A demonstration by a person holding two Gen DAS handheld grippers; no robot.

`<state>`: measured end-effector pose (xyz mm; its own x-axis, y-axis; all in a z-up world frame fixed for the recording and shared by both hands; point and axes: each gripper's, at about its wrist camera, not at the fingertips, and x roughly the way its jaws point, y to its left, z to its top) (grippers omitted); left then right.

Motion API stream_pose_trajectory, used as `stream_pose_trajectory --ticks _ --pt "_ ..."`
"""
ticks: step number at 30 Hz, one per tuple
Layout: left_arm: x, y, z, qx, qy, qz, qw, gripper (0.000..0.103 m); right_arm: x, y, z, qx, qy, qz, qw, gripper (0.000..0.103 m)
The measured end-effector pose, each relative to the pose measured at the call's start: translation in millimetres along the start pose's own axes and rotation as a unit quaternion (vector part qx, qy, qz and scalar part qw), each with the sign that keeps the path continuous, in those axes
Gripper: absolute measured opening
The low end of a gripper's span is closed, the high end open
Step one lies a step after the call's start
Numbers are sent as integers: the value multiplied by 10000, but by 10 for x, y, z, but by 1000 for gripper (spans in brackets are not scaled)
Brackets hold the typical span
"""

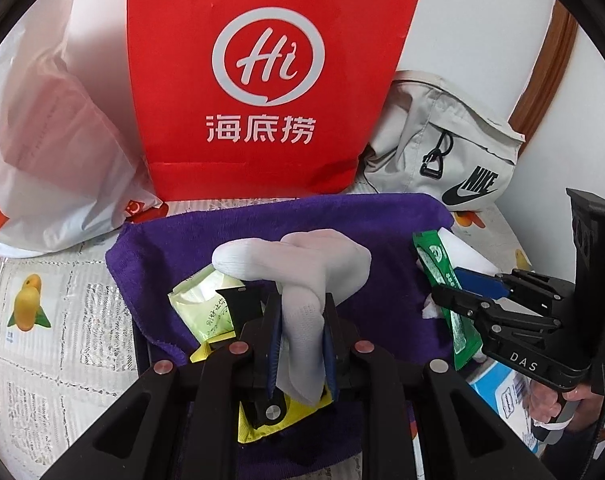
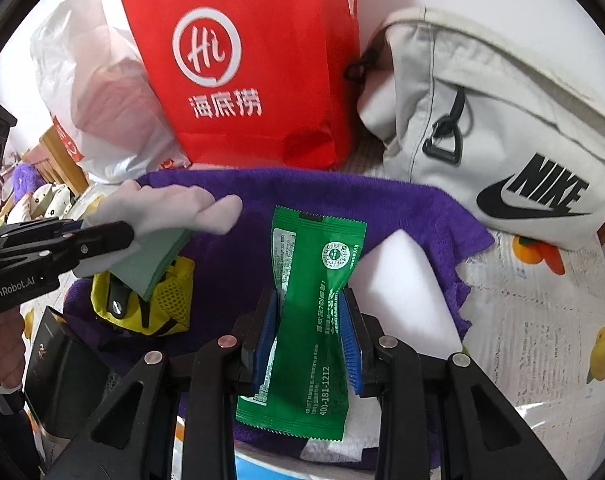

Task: Organize soft objects
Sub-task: 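Open the left tool to drop the gloves while the right tool releases the green packet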

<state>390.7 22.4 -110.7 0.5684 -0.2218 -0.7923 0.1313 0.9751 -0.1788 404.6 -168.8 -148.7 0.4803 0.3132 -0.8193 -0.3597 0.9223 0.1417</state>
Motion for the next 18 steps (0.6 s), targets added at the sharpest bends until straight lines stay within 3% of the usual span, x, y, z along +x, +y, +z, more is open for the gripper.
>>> stream_pose_trajectory --ticks 8,10,12,18 --pt "19 4 9 -9 14 7 10000 20 72 -32 45 165 59 17 9998 36" --pt "5 2 14 3 28 20 10000 27 64 -29 58 153 38 15 9999 44" --pt "-27 -8 12 51 28 110 9999 34 27 -24 53 126 7 -34 9999 59" --pt "-206 11 -19 58 -56 215 9997 40 -213 45 -11 131 -151 -60 9998 60"
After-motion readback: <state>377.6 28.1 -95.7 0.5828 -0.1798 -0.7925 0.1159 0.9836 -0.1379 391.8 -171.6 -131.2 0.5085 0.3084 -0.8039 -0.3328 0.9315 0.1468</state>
